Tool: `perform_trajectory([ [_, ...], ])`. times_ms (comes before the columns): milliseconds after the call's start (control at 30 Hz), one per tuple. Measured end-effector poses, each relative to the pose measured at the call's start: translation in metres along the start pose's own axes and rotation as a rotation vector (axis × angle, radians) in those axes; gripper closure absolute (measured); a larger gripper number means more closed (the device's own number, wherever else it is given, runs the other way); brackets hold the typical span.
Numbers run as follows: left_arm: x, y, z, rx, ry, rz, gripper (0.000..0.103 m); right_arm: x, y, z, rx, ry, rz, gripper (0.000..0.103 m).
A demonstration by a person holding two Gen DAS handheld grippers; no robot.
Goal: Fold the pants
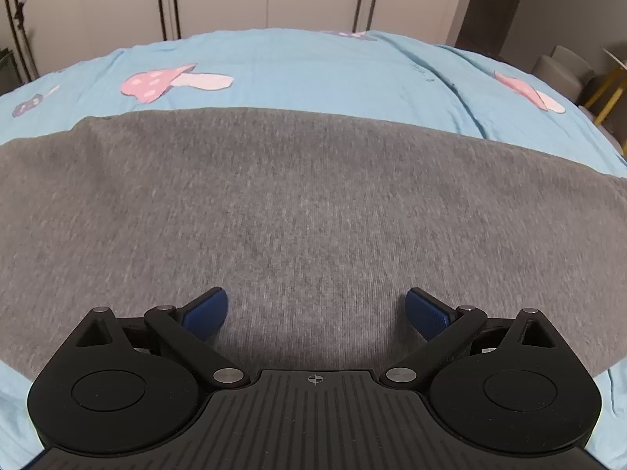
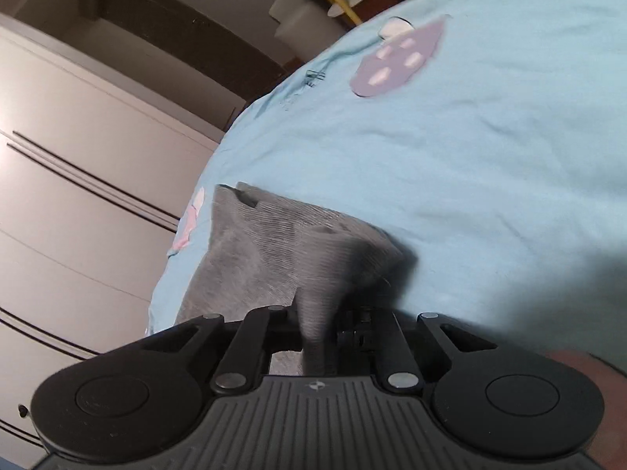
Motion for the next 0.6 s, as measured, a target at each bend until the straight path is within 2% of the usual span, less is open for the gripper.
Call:
perform_trajectory([
  [133, 0.001, -0.004, 0.002, 0.014, -0.009, -0.006, 0.002, -0.002, -0.001, 0.008, 0.026, -0.018, 0.006, 0.092],
  [267, 0.000, -0.005, 0.000, 0.026, -0.004, -0.006, 0.002, -0.001, 0.003, 0.005, 0.016, -0.032, -0.001, 0.092],
  [433, -0.002, -0.005, 0.000, 0.049, -0.005, -0.011, 0.002, -0.001, 0.008, 0.010, 0.052, -0.097, 0.003, 0.093],
  [600, -0.002, -0.005, -0.001, 0.046, -0.001, -0.016, 0.002, -0.004, 0.020, -0.009, 0.031, -0.027, 0.032, 0.094],
])
Point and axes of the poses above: each gripper's, at about its wrist camera, not at the fingertips, and y roughly against the way its jaws point, z to its right, x to its top, the point moved 1 cm from there along -y, roughly the way its jaws point, and after that the axes turned 1 degree about x, right-handed, at the moved point
